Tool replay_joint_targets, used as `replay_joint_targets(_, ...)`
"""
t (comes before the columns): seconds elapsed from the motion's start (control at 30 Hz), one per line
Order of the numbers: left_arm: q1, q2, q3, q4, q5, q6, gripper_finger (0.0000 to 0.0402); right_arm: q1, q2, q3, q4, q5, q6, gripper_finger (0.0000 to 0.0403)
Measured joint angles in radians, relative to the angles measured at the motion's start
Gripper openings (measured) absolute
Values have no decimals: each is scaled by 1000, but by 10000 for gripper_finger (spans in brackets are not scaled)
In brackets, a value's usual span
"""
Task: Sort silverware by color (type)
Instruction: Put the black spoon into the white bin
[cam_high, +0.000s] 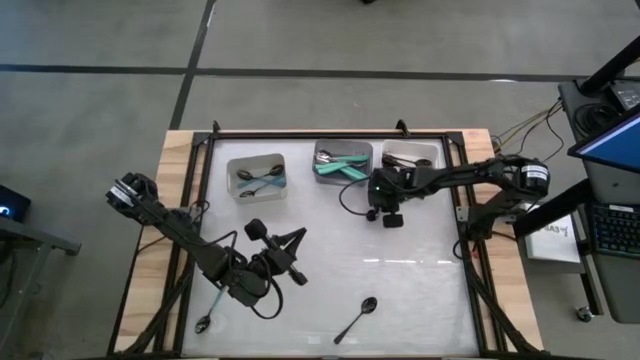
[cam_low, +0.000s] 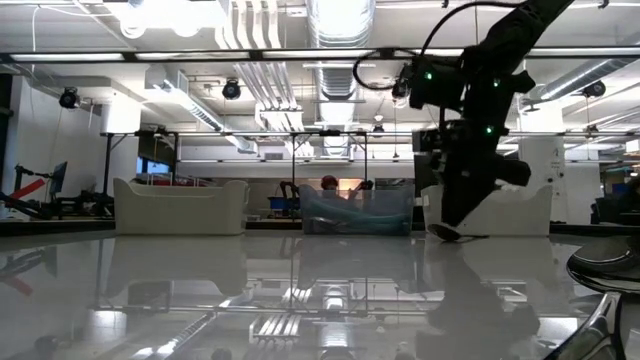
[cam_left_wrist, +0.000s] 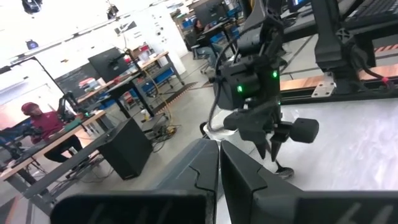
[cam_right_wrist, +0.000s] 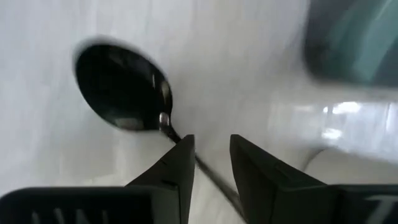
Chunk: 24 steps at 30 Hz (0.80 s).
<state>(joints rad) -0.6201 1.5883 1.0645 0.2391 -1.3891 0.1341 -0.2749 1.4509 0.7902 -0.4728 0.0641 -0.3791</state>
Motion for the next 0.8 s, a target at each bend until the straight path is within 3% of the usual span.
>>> replay_joint_targets(0.23, -1, 0, 0, -2, 0, 0, 0, 1, 12, 3, -26, -121, -6, 104)
replay_joint_targets(0.8, -1, 0, 0, -31, 0, -11, 0, -40, 60, 23, -32, -72, -61, 105)
